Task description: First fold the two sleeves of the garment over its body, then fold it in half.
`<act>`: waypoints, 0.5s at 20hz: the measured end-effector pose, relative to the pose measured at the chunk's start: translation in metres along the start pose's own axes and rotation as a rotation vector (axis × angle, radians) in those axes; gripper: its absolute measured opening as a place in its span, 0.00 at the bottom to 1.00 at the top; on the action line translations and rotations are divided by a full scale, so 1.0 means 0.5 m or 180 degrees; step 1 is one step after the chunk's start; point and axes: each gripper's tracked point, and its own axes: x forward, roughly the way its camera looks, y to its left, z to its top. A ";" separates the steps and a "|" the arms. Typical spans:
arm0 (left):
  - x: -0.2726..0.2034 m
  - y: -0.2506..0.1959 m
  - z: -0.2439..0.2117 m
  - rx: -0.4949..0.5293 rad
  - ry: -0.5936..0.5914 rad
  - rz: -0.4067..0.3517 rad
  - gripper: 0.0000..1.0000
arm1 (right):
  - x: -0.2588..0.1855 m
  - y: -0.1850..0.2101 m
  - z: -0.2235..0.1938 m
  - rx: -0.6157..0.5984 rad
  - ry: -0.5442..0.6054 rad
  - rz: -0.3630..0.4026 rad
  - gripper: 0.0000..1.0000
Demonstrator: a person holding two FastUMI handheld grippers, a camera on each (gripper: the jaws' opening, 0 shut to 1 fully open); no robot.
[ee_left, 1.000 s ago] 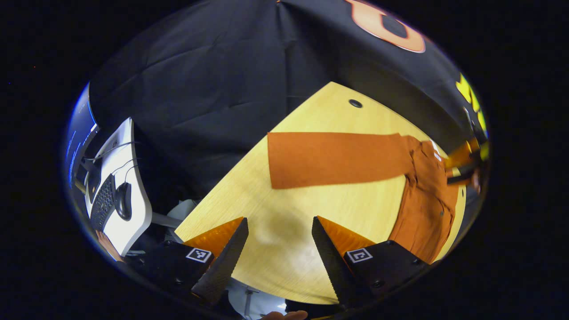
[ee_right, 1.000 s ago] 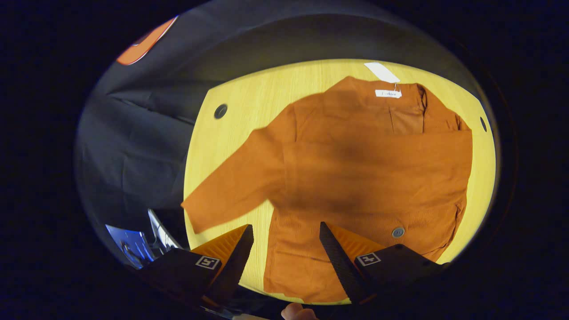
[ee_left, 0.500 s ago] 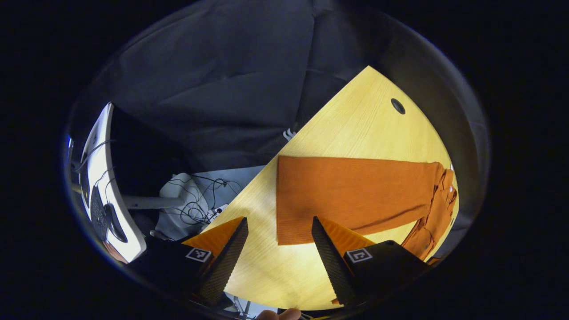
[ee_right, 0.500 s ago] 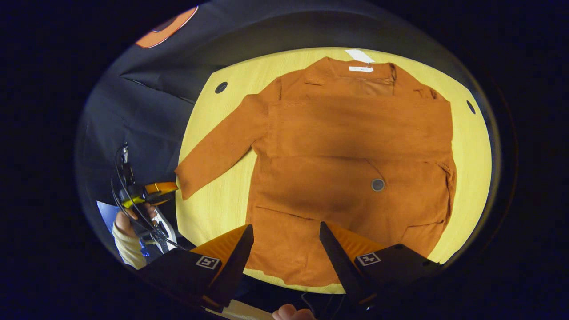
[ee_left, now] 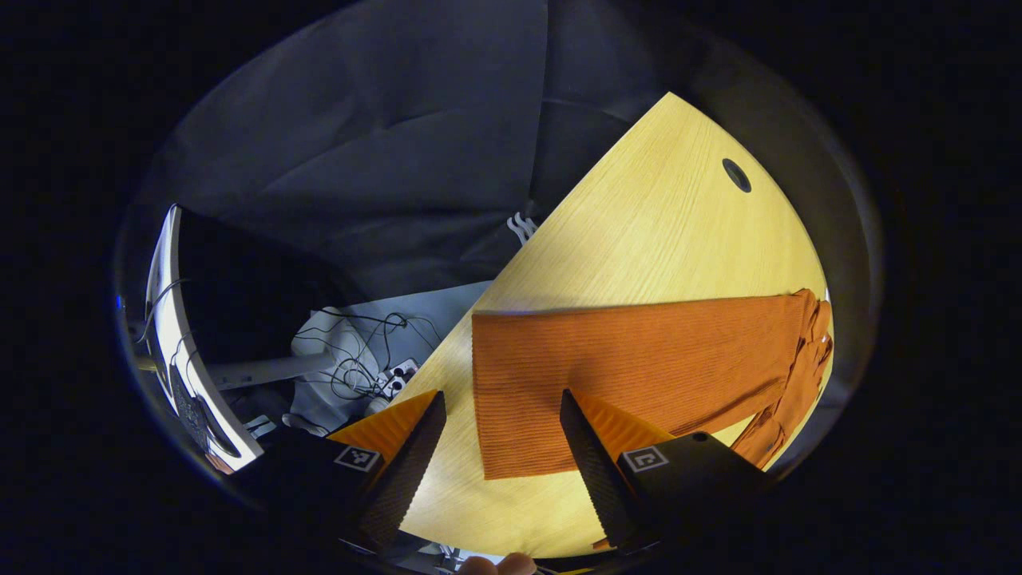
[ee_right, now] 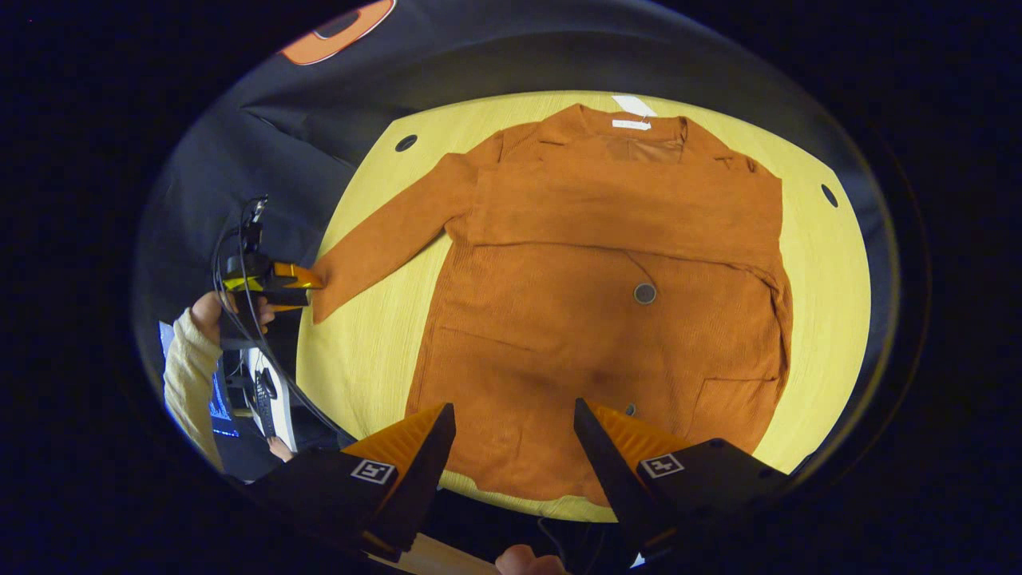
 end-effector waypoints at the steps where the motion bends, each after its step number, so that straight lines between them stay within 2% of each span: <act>1: 0.000 0.002 0.000 0.0032 0.0017 0.0017 0.94 | 0.001 -0.005 -0.003 -0.0001 -0.0013 -0.0018 0.95; 6: -0.001 0.001 -0.003 0.0144 0.0080 0.0039 0.92 | -0.001 -0.011 -0.032 -0.0024 -0.0020 -0.0009 0.95; 7: 0.000 0.001 -0.001 0.0133 0.0075 0.0039 1.00 | 0.001 -0.011 -0.038 0.0003 -0.0006 0.0019 0.95; 8: -0.001 0.001 -0.001 0.0123 0.0069 0.0041 1.00 | 0.001 -0.012 -0.044 0.0031 0.0016 0.0034 0.95; 9: -0.004 -0.002 -0.001 0.0138 0.0082 0.0038 0.90 | 0.003 -0.013 -0.051 0.0050 0.0034 0.0053 0.95; 10: -0.003 -0.008 0.001 0.0151 0.0084 0.0027 0.88 | 0.005 -0.020 -0.058 0.0062 0.0060 0.0062 0.95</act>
